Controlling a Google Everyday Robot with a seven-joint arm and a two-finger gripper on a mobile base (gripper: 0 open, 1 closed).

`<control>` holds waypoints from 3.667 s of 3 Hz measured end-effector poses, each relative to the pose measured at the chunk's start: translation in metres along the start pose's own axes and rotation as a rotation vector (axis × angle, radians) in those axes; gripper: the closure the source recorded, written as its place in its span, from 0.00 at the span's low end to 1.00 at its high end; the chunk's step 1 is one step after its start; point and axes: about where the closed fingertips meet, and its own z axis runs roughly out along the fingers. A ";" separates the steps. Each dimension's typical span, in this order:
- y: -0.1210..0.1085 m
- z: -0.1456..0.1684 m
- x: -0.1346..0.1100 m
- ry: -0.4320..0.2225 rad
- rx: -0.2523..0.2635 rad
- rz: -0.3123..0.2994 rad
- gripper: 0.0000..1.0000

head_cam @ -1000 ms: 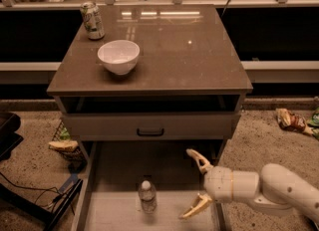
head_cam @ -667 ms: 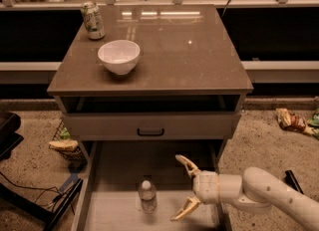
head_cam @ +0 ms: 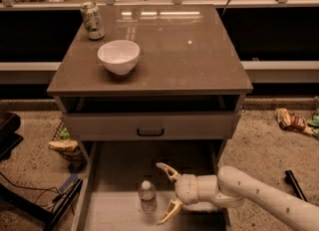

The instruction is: Pick water bottle from middle drawer and place on counter

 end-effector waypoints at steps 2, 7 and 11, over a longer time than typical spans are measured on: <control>-0.002 0.008 0.007 0.001 0.011 0.015 0.00; -0.008 0.034 0.020 -0.020 -0.003 0.040 1.00; -0.063 -0.034 -0.138 -0.018 0.146 0.051 1.00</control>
Offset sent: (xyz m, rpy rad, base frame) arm 0.0120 0.0154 -0.0252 -0.0023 0.0392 -0.0511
